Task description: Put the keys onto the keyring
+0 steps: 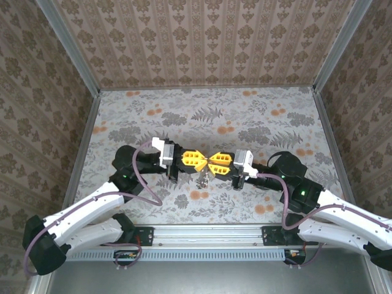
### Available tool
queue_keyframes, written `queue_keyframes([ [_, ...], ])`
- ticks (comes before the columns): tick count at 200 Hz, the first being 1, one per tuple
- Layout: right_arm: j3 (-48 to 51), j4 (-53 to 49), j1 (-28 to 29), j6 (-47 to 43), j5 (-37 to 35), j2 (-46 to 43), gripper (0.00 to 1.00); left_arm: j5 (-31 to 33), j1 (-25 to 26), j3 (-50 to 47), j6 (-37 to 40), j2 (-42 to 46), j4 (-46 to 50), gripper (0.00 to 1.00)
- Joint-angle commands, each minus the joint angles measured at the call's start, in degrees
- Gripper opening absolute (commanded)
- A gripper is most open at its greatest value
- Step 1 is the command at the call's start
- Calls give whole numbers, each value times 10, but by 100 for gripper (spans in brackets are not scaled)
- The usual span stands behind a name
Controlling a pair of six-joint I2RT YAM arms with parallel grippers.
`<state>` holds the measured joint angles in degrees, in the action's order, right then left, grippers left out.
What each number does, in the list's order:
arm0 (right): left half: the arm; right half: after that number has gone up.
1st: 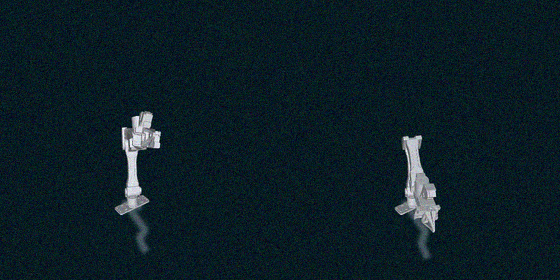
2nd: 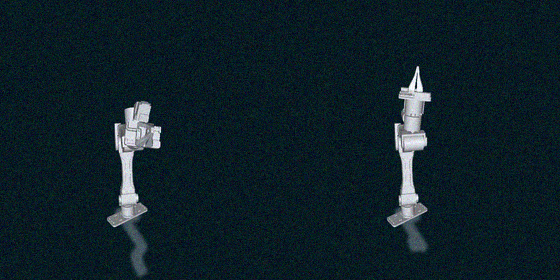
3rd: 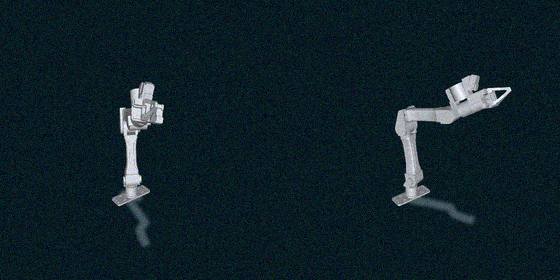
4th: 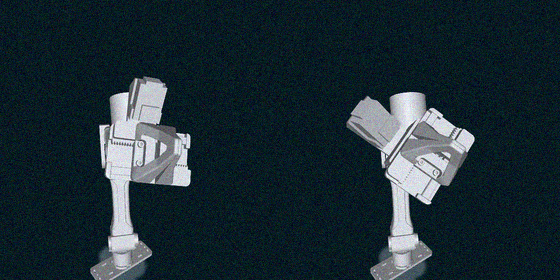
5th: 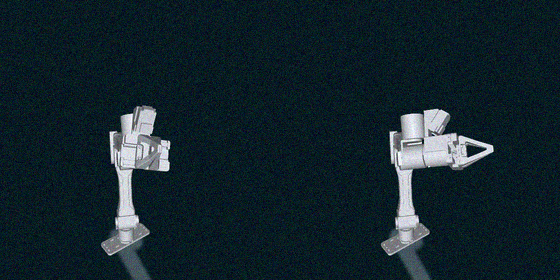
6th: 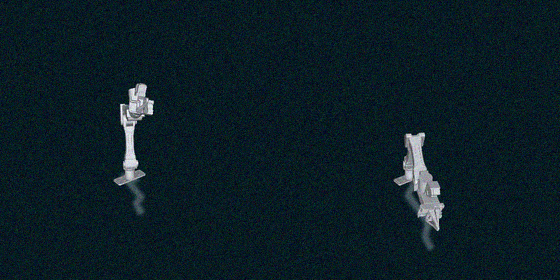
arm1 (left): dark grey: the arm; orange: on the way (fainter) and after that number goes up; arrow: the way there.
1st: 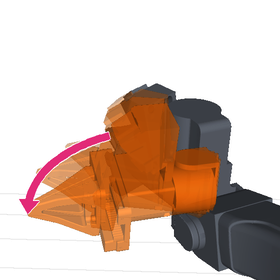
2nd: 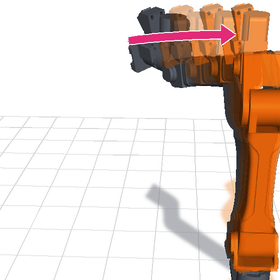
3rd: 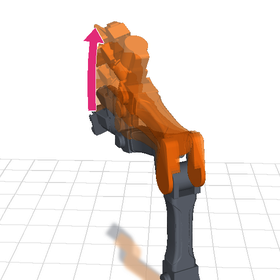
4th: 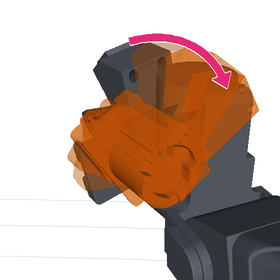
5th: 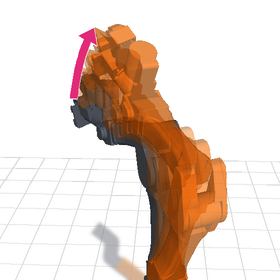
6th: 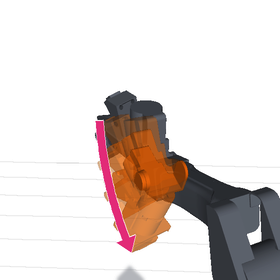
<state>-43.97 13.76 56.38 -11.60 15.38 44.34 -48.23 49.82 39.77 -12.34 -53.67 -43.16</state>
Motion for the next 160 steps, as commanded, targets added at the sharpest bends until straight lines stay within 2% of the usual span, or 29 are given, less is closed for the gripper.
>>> queue_keyframes([
  [1, 5, -2, 4, 10, 43, 17, 20, 3, 2, 0, -28, 0, -70, 0],
  [37, 0, -3, 4, 13, 47, 22, 19, 13, 3, 2, -31, 8, -46, 0],
  [46, 1, -11, 4, 13, 37, 15, 20, 27, 3, 9, -8, 23, 0, 0],
  [63, 6, -33, 4, 13, -14, -5, 24, 86, 3, 46, 66, 59, 173, 0],
  [87, 34, -63, 4, 19, -138, -50, 40, 189, -1, 96, 130, 75, 377, 0],
  [98, 48, -80, 2, 25, -188, -68, 59, 228, -1, 109, 139, 74, 446, 0],
  [111, 69, -89, -5, 33, -200, -87, 73, 255, -1, 113, 136, 74, 499, 0],
  [132, 89, -90, -15, 59, -204, -97, 83, 284, -4, 107, 121, 66, 557, 0],
  [136, 91, -90, -18, 65, -206, -97, 88, 287, -5, 106, 119, 61, 565, 0],
  [141, 93, -90, -20, 72, -214, -95, 99, 295, -7, 104, 116, 55, 576, 0],
  [160, 97, -98, -28, 95, -257, -93, 100, 318, -11, 98, 107, 26, 615, 0],
])
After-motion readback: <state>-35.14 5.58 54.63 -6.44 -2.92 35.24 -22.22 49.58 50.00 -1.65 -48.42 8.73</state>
